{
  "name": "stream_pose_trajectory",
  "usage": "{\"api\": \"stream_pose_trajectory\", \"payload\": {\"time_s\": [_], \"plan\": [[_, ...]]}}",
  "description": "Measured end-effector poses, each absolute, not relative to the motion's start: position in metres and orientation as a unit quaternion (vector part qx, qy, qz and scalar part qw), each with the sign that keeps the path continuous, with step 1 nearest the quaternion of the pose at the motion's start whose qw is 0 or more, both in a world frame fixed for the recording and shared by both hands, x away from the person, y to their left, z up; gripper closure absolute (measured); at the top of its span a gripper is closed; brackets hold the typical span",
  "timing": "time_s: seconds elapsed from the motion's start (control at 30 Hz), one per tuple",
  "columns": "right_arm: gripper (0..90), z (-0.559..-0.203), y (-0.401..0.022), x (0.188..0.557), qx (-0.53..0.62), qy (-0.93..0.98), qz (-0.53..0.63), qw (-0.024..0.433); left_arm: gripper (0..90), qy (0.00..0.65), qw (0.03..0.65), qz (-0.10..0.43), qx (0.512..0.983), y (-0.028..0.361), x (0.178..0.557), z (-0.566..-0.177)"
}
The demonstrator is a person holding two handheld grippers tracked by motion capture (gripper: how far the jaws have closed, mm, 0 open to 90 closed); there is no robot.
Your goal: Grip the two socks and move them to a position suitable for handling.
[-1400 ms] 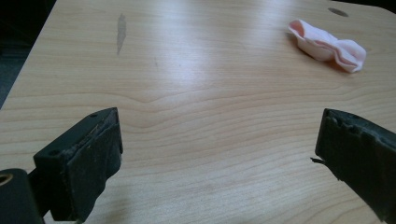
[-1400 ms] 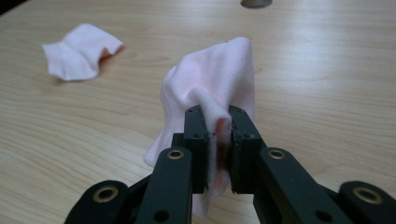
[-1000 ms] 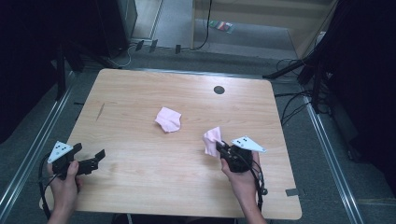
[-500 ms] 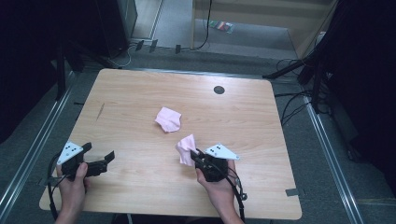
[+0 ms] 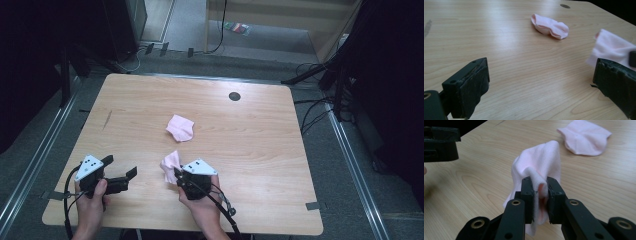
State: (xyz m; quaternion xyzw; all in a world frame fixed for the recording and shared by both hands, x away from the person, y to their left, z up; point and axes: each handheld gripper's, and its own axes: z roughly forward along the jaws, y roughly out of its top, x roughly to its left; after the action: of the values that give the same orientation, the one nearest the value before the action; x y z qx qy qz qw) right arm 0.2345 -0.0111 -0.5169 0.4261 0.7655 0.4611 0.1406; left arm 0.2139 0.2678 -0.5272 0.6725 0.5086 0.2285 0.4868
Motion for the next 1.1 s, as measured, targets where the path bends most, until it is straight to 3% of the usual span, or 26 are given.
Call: {"api": "stream_pose_trajectory", "payload": {"time_s": [0.1, 0.13, 0.23, 0.3, 0.4, 0.53, 0.8, 1.0, 1.1], "plan": [[77.4, -0.525, 0.002, 0.235, 0.431, 0.767, 0.456, 0.134, 1.2, 0.508, 0.488, 0.223, 0.674, 0.266, 0.214, -0.529], [73.0, -0.528, 0.005, 0.235, 0.432, 0.769, 0.451, 0.134, 1.2, 0.508, 0.488, 0.223, 0.674, 0.266, 0.214, -0.529], [48.3, -0.537, 0.01, 0.238, 0.445, 0.772, 0.433, 0.138, 1.2, 0.514, 0.488, 0.224, 0.669, 0.27, 0.214, -0.529], [43.8, -0.534, 0.01, 0.232, 0.437, 0.771, 0.43, 0.174, 1.3, 0.518, 0.49, 0.224, 0.664, 0.273, 0.214, -0.529], [51.9, -0.525, 0.015, 0.219, 0.404, 0.779, 0.438, 0.197, 1.2, 0.53, 0.496, 0.22, 0.652, 0.28, 0.216, -0.53], [63.3, -0.523, 0.032, 0.209, 0.361, 0.808, 0.443, 0.146, 1.2, 0.547, 0.495, 0.215, 0.64, 0.287, 0.217, -0.532], [59.8, -0.547, 0.061, 0.211, 0.345, 0.844, 0.391, 0.127, 1.2, 0.55, 0.49, 0.211, 0.643, 0.287, 0.218, -0.535], [85.4, -0.549, 0.063, 0.211, 0.335, 0.85, 0.378, 0.153, 1.2, 0.553, 0.491, 0.211, 0.64, 0.289, 0.219, -0.535], [87.9, -0.544, 0.057, 0.214, 0.352, 0.839, 0.393, 0.132, 1.2, 0.552, 0.49, 0.213, 0.64, 0.289, 0.218, -0.535]]}}
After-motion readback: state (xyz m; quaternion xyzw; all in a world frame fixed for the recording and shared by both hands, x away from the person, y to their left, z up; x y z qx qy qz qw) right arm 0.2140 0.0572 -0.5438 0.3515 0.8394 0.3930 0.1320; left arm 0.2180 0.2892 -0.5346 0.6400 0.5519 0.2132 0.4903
